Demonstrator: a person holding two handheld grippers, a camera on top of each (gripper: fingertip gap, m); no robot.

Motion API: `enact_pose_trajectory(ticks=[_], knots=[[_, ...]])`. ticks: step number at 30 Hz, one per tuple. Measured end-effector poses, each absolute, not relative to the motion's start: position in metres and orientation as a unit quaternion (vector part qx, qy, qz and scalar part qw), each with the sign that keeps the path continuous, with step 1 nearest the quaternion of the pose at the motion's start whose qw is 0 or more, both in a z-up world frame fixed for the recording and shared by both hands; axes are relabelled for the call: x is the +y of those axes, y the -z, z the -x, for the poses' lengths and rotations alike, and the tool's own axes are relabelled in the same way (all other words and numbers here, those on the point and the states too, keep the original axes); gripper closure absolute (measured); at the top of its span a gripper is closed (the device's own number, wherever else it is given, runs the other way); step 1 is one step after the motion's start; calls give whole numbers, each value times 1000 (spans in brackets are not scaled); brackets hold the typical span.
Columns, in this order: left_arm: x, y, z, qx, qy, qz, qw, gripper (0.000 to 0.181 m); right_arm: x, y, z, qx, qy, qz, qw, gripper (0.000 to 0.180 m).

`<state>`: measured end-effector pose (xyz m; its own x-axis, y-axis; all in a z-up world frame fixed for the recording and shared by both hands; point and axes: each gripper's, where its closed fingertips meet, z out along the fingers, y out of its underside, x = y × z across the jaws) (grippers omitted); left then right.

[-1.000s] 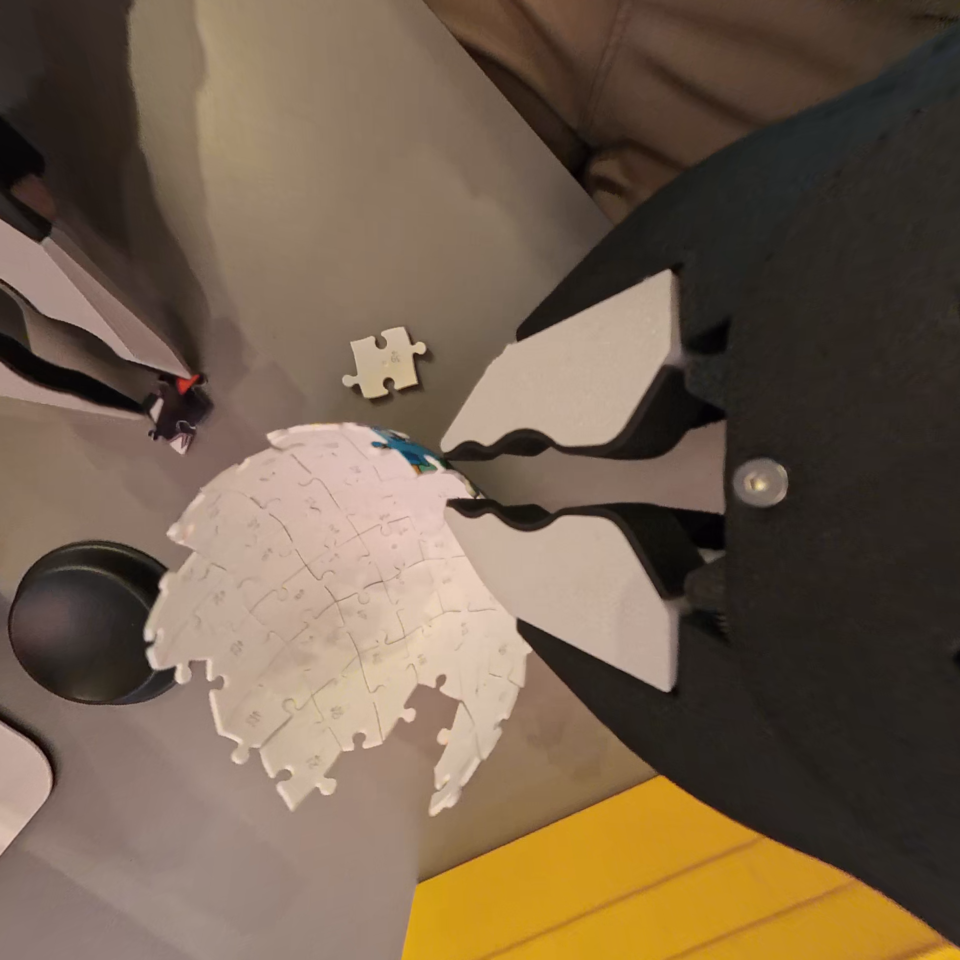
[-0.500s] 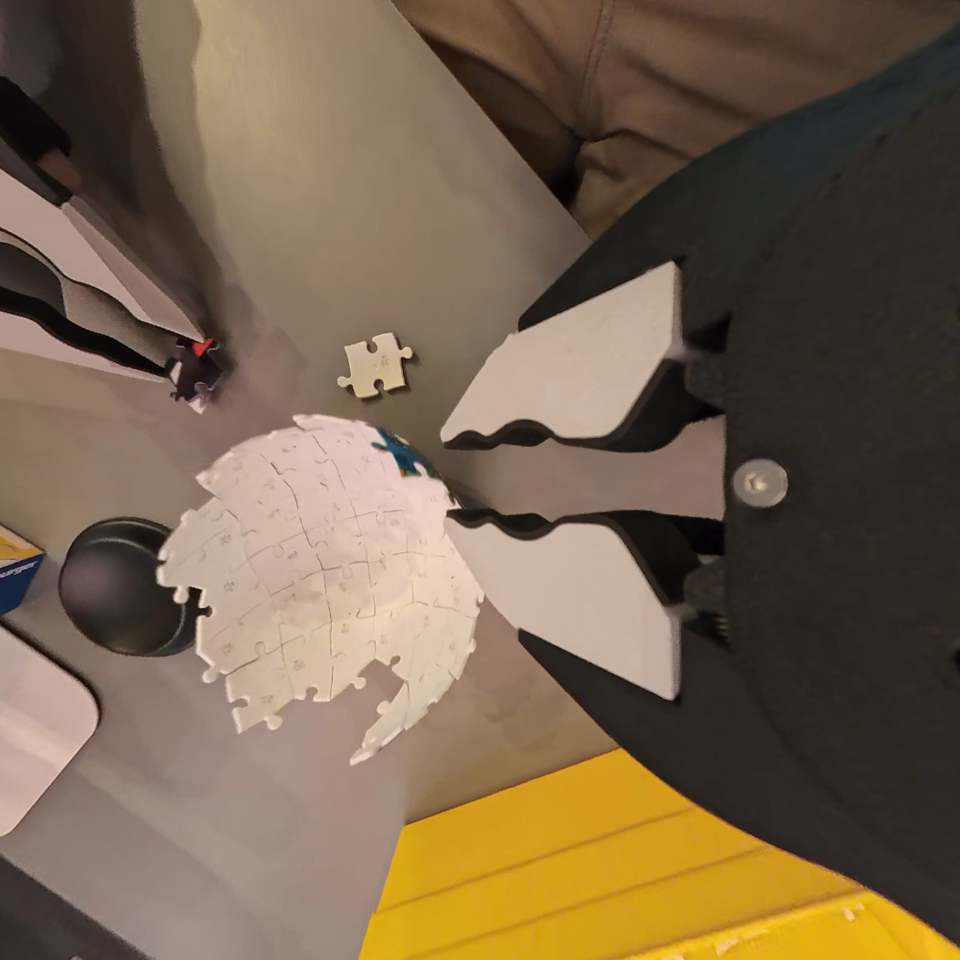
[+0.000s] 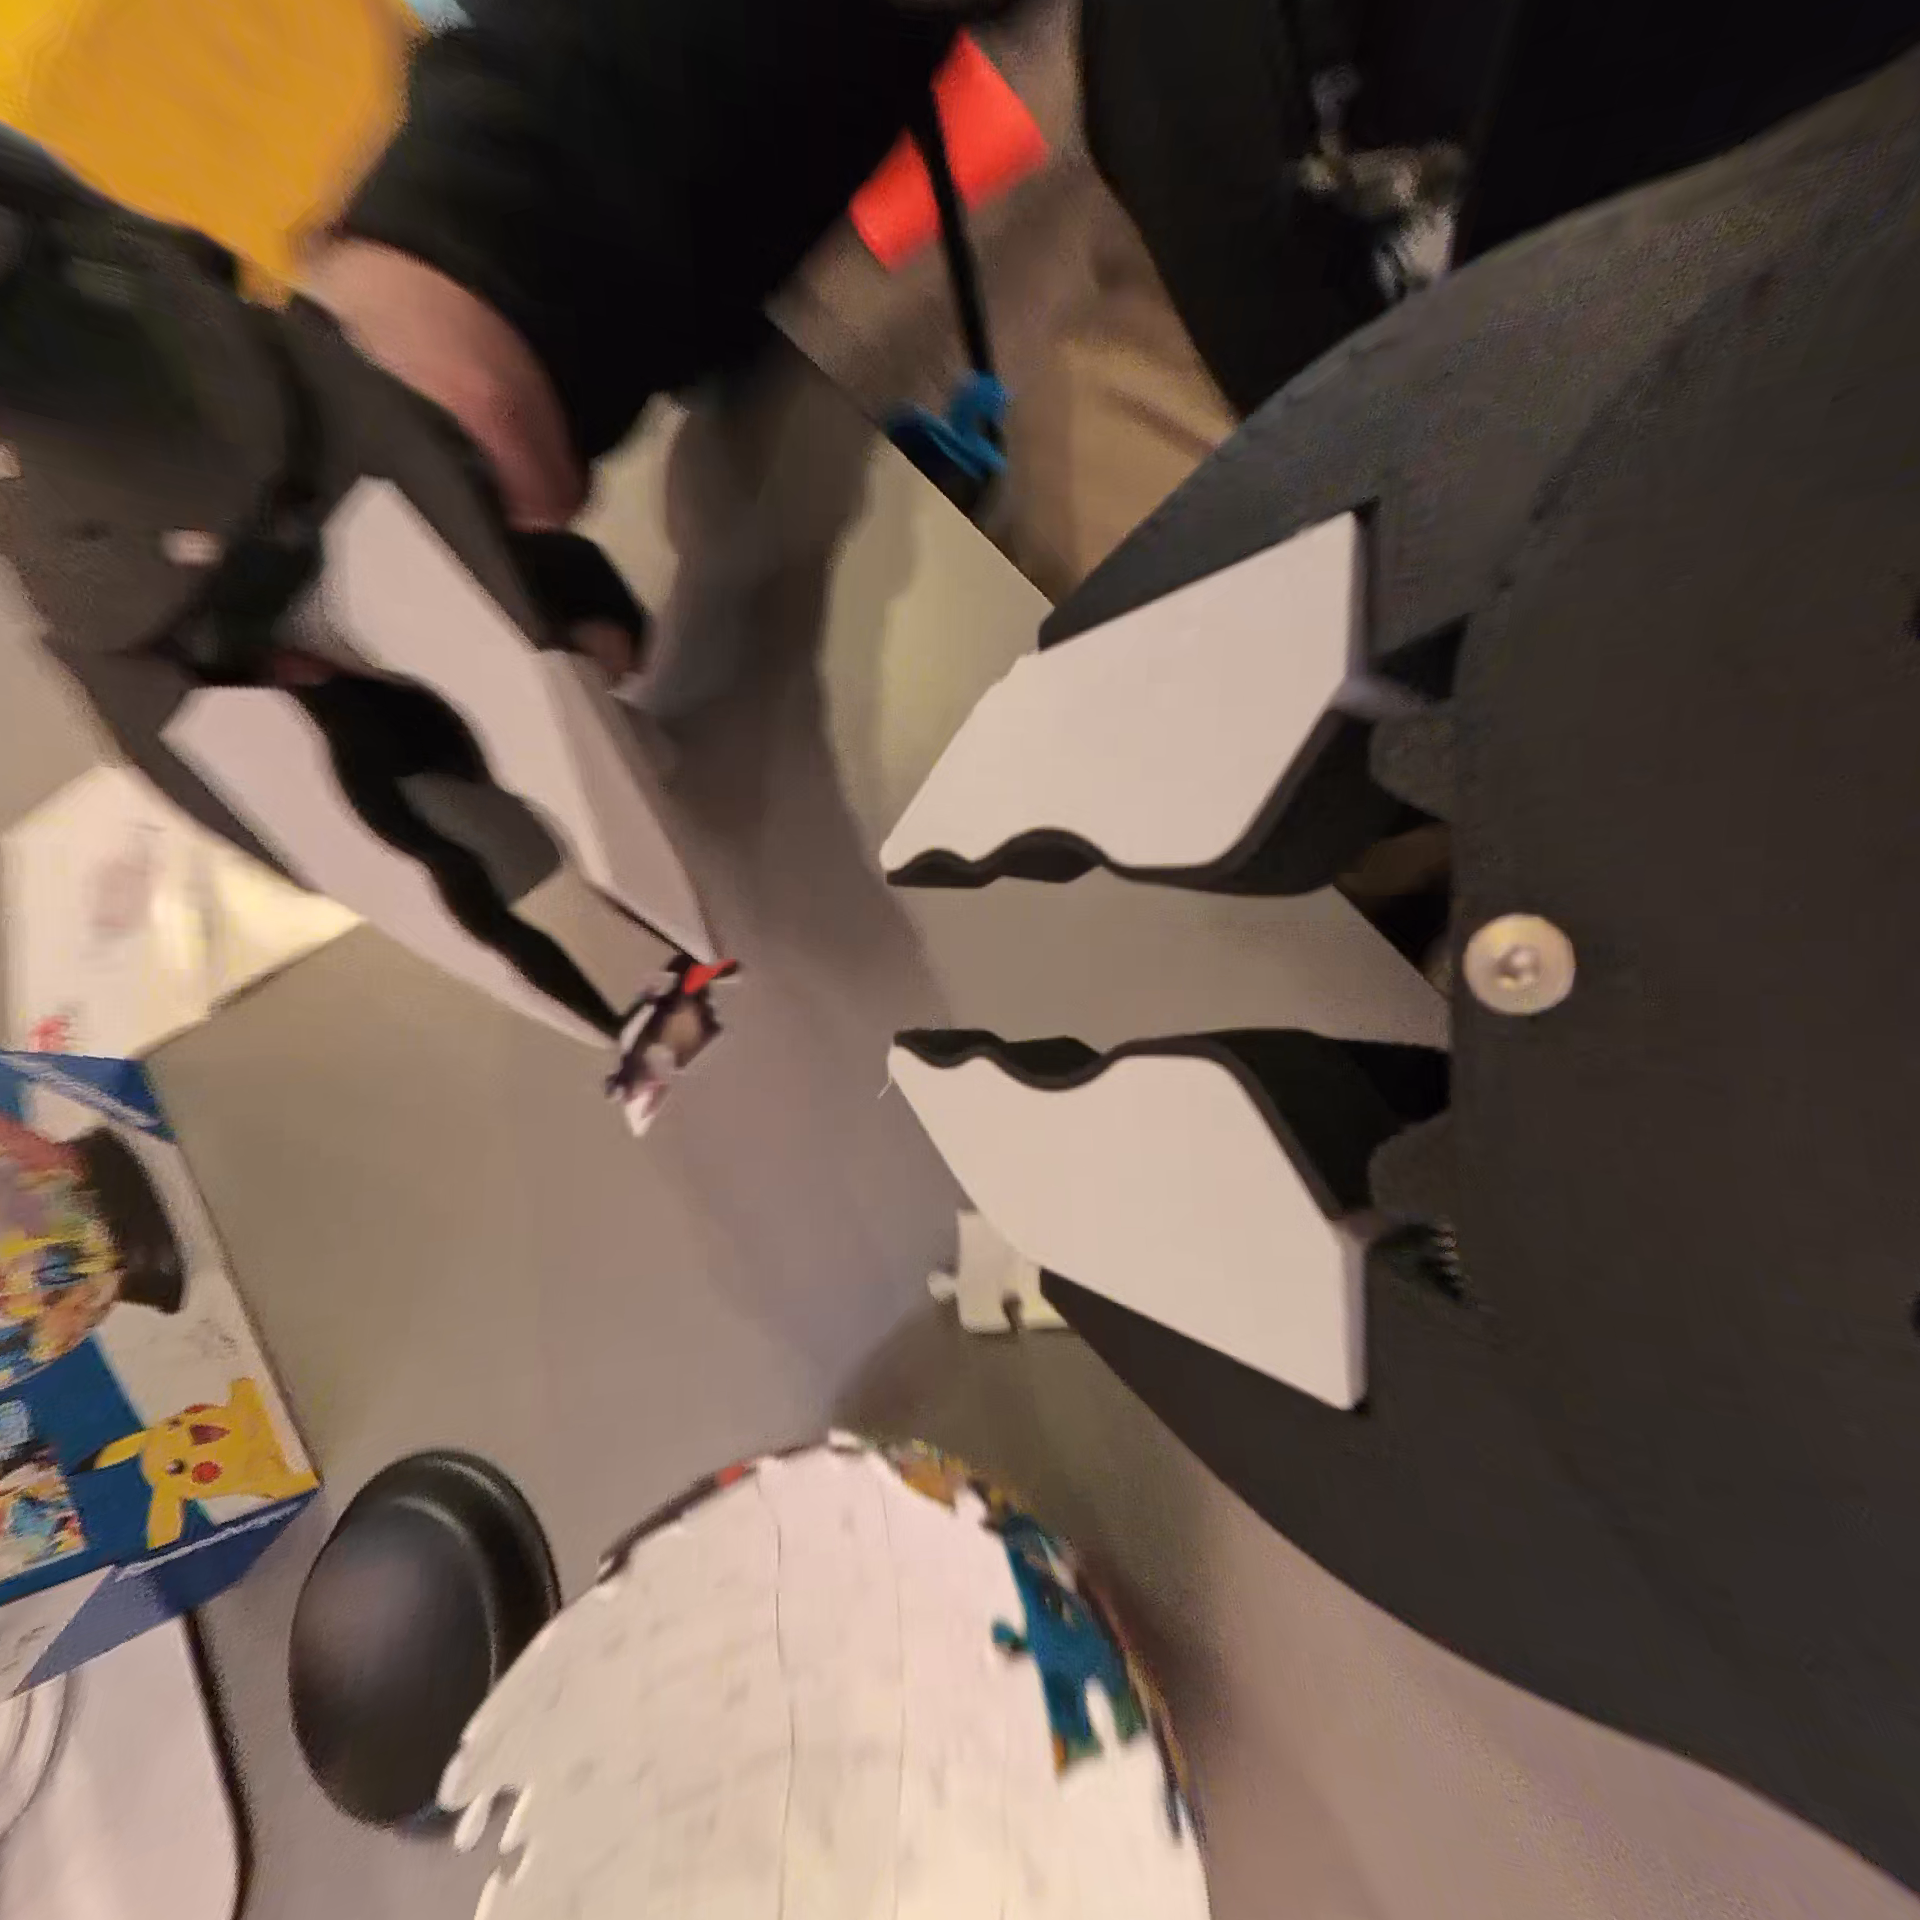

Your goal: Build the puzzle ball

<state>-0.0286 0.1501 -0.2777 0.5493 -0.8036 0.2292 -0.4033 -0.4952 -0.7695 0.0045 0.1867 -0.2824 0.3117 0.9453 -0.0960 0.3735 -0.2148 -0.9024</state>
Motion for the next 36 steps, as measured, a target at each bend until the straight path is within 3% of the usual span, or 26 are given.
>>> enact_pose_trajectory(ticks=[1, 7, 14, 20, 26, 30, 36], knots=[[151, 273, 23, 339, 338, 809, 340, 154, 183, 278, -4, -474, -346, 689, 425, 156], [156, 261, 10, 258, 450, 786, 335, 148, 162, 252, 7, -481, -353, 638, 487, 156], [155, 258, 7, 233, 511, 760, 327, 174, 155, 258, 19, -515, -305, 623, 503, 156], [158, 260, 9, 250, 487, 759, 353, 178, 160, 258, 18, -510, -291, 625, 515, 162], [174, 260, 18, 352, 310, 759, 451, 178, 159, 258, 9, -465, -351, 661, 473, 157], [184, 249, 27, 496, 53, 677, 541, 178, 164, 250, -3, -376, -448, 696, 417, 152], [194, 230, 27, 598, -144, 549, 566, 178, 173, 244, -2, -321, -495, 713, 379, 144]])
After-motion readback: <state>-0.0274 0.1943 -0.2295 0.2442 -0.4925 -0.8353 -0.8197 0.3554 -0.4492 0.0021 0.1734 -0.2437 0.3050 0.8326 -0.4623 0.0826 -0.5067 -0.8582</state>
